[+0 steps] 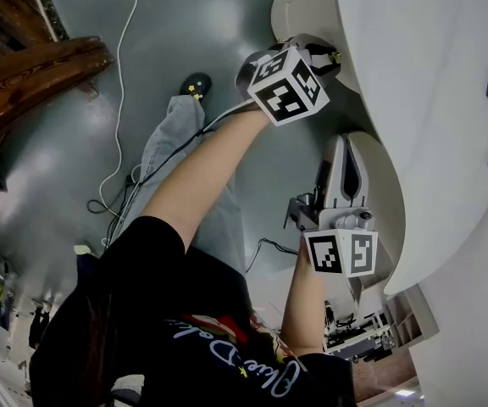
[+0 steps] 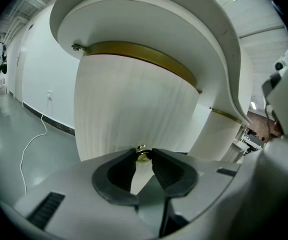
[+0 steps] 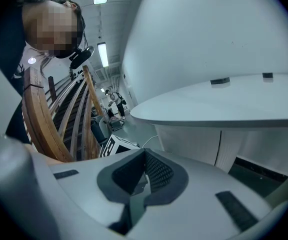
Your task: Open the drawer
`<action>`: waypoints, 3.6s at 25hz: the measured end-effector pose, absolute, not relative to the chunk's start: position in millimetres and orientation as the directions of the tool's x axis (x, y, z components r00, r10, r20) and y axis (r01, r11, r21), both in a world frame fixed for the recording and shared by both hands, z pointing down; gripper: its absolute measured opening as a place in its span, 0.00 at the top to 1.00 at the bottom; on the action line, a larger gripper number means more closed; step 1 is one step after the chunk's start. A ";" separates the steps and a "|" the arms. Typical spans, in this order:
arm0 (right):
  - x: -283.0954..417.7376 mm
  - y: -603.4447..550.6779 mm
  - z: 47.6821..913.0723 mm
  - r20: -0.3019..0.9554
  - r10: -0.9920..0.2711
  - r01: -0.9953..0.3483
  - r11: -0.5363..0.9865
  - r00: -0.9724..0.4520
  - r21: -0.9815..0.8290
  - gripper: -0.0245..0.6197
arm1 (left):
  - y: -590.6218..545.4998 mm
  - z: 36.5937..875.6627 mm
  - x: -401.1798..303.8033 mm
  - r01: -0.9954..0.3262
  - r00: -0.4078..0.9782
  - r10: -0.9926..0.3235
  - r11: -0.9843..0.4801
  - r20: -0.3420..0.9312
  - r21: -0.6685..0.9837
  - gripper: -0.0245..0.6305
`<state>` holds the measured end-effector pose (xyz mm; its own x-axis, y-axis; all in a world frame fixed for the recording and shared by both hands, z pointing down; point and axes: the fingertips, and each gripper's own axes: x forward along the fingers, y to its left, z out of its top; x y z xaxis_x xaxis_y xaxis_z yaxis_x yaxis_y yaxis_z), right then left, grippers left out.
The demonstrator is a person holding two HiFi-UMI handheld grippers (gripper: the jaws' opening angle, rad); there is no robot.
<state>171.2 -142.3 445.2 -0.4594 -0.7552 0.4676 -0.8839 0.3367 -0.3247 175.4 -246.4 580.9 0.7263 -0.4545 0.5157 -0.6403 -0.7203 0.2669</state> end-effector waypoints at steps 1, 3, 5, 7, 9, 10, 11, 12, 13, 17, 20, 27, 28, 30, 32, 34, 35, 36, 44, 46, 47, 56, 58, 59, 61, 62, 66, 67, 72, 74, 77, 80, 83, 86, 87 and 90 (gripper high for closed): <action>170.7 -142.6 445.0 0.467 -0.755 -0.883 0.338 -0.461 -0.324 0.96 | -245.3 580.8 174.7 -0.639 0.726 -0.454 -0.722 0.517 0.264 0.81; 170.2 -142.8 444.3 0.467 -0.754 -0.883 0.341 -0.462 -0.323 0.96 | -242.9 580.7 173.2 -0.640 0.725 -0.455 -0.722 0.517 0.262 0.81; 169.7 -143.1 443.6 0.467 -0.754 -0.883 0.343 -0.463 -0.321 0.96 | -240.6 580.4 171.9 -0.642 0.724 -0.458 -0.722 0.515 0.260 0.81; 169.1 -143.6 442.8 0.466 -0.754 -0.883 0.346 -0.463 -0.318 0.96 | -239.1 580.0 170.8 -0.643 0.723 -0.462 -0.721 0.514 0.257 0.81; 168.7 -143.5 441.8 0.463 -0.755 -0.882 0.347 -0.464 -0.318 0.96 | -237.8 580.2 169.8 -0.644 0.721 -0.462 -0.722 0.517 0.252 0.81; 168.4 -143.3 441.4 0.461 -0.756 -0.882 0.348 -0.464 -0.318 0.96 | -237.2 580.5 169.1 -0.644 0.720 -0.462 -0.723 0.518 0.251 0.81; 168.1 -142.9 441.0 0.460 -0.756 -0.882 0.348 -0.465 -0.318 0.96 | -236.4 580.8 168.4 -0.644 0.719 -0.461 -0.723 0.520 0.250 0.81; 167.8 -142.2 440.4 0.459 -0.757 -0.882 0.349 -0.465 -0.318 0.96 | -235.6 581.0 167.7 -0.644 0.720 -0.460 -0.723 0.521 0.251 0.81; 167.7 -141.4 439.6 0.458 -0.758 -0.882 0.349 -0.464 -0.317 0.96 | -234.7 581.0 166.8 -0.643 0.720 -0.459 -0.723 0.521 0.252 0.81; 170.2 -136.8 436.5 0.452 -0.764 -0.884 0.346 -0.460 -0.314 0.96 | -230.6 580.5 162.5 -0.654 0.711 -0.469 -0.715 0.524 0.247 0.81; 173.0 -132.8 436.9 0.453 -0.764 -0.884 0.348 -0.460 -0.312 0.96 | -227.7 581.3 160.3 -0.663 0.703 -0.480 -0.710 0.525 0.239 0.81; 181.3 -128.2 433.4 0.444 -0.763 -0.879 0.358 -0.471 -0.316 0.96 | -223.6 580.3 159.9 -0.672 0.691 -0.487 -0.705 0.535 0.227 0.81; 182.9 -127.2 432.0 0.442 -0.763 -0.878 0.360 -0.472 -0.316 0.96 | -222.4 579.9 159.6 -0.675 0.689 -0.489 -0.702 0.534 0.227 0.81; 184.6 -123.6 429.1 0.437 -0.765 -0.877 0.362 -0.473 -0.316 0.96 | -218.3 579.2 156.9 -0.680 0.688 -0.497 -0.695 0.529 0.232 0.81; 183.8 -116.8 426.9 0.432 -0.766 -0.875 0.366 -0.477 -0.317 0.96 | -211.9 578.6 151.6 -0.688 0.683 -0.503 -0.686 0.529 0.237 0.81; 183.3 -109.8 426.5 0.426 -0.765 -0.871 0.373 -0.483 -0.318 0.96 | -207.0 578.3 147.5 -0.696 0.674 -0.509 -0.680 0.536 0.230 0.81; 184.1 -107.3 427.2 0.424 -0.764 -0.870 0.376 -0.486 -0.320 0.96 | -206.1 578.5 147.0 -0.699 0.670 -0.512 -0.678 0.538 0.226 0.81; 185.8 -105.2 428.5 0.422 -0.763 -0.868 0.378 -0.489 -0.323 0.96 | -205.9 579.1 147.7 -0.702 0.668 -0.514 -0.676 0.539 0.225 0.81; 193.4 -92.2 430.4 0.424 -0.770 -0.872 0.354 -0.477 -0.340 0.96 | -200.8 582.9 144.6 -0.710 0.655 -0.507 -0.666 0.560 0.227 0.81; 192.7 -91.7 432.5 0.433 -0.763 -0.870 0.352 -0.480 -0.345 0.96 | -199.3 582.0 144.6 -0.712 0.655 -0.512 -0.664 0.556 0.227 0.81; 191.3 -93.1 433.6 0.435 -0.760 -0.869 0.352 -0.482 -0.347 0.96 | -199.3 581.3 144.3 -0.713 0.654 -0.515 -0.664 0.554 0.225 0.81; 168.4 -100.0 427.1 0.415 -0.770 -0.864 0.347 -0.485 -0.366 0.96 | -184.8 575.4 140.6 -0.698 0.656 -0.477 -0.679 0.585 0.228 0.81; 161.8 -95.9 431.2 0.417 -0.770 -0.864 0.343 -0.484 -0.370 0.96 | -181.0 577.7 134.2 -0.696 0.657 -0.474 -0.681 0.586 0.230 0.81; 159.3 -93.1 433.4 0.419 -0.770 -0.864 0.336 -0.481 -0.374 0.96 | -178.6 579.4 130.6 -0.694 0.657 -0.470 -0.682 0.590 0.231 0.81; 156.9 -88.7 435.7 0.424 -0.772 -0.867 0.324 -0.474 -0.380 0.96 | -175.2 581.0 125.9 -0.691 0.656 -0.461 -0.685 0.597 0.230 0.81; 156.5 -87.6 435.6 0.425 -0.772 -0.867 0.321 -0.472 -0.381 0.96 | -174.5 581.1 125.2 -0.689 0.657 -0.458 -0.687 0.599 0.230 0.81; 153.5 -86.8 432.6 0.416 -0.778 -0.866 0.317 -0.470 -0.386 0.96 | -170.8 582.0 123.3 -0.685 0.659 -0.447 -0.689 0.605 0.237 0.81; 152.7 -87.2 431.7 0.411 -0.782 -0.866 0.315 -0.469 -0.389 0.96 | -169.8 582.0 122.7 -0.683 0.659 -0.444 -0.691 0.607 0.236 0.81; 150.2 -84.3 428.3 0.402 -0.797 -0.872 0.297 -0.451 -0.389 0.96 | -162.6 581.9 117.7 -0.675 0.665 -0.436 -0.698 0.606 0.239 0.81; 151.3 -81.7 427.2 0.402 -0.804 -0.877 0.281 -0.437 -0.391 0.96 | -160.8 582.0 115.8 -0.674 0.665 -0.432 -0.699 0.609 0.240 0.81; 153.0 -76.4 426.0 0.403 -0.814 -0.882 0.257 -0.418 -0.395 0.96 | -159.2 581.5 116.8 -0.671 0.667 -0.429 -0.700 0.609 0.242 0.81; 149.3 -70.0 424.6 0.403 -0.817 -0.883 0.250 -0.412 -0.397 0.96 | -155.1 581.8 114.1 -0.668 0.670 -0.426 -0.703 0.608 0.243 0.81; 146.1 -66.2 421.9 0.400 -0.821 -0.885 0.244 -0.406 -0.397 0.96 | -151.1 581.2 110.6 -0.663 0.671 -0.421 -0.708 0.610 0.242 0.81; 145.0 -63.5 419.0 0.397 -0.827 -0.887 0.238 -0.398 -0.395 0.96 | -147.9 580.8 107.2 -0.661 0.669 -0.414 -0.711 0.618 0.239 0.81; 144.6 -62.0 418.2 0.397 -0.828 -0.888 0.237 -0.397 -0.394 0.96 | -146.3 580.8 106.3 -0.661 0.668 -0.413 -0.711 0.618 0.239 0.81; 142.3 -56.2 416.0 0.395 -0.831 -0.891 0.236 -0.393 -0.389 0.96 | -139.5 580.9 102.2 -0.659 0.669 -0.410 -0.713 0.620 0.240 0.81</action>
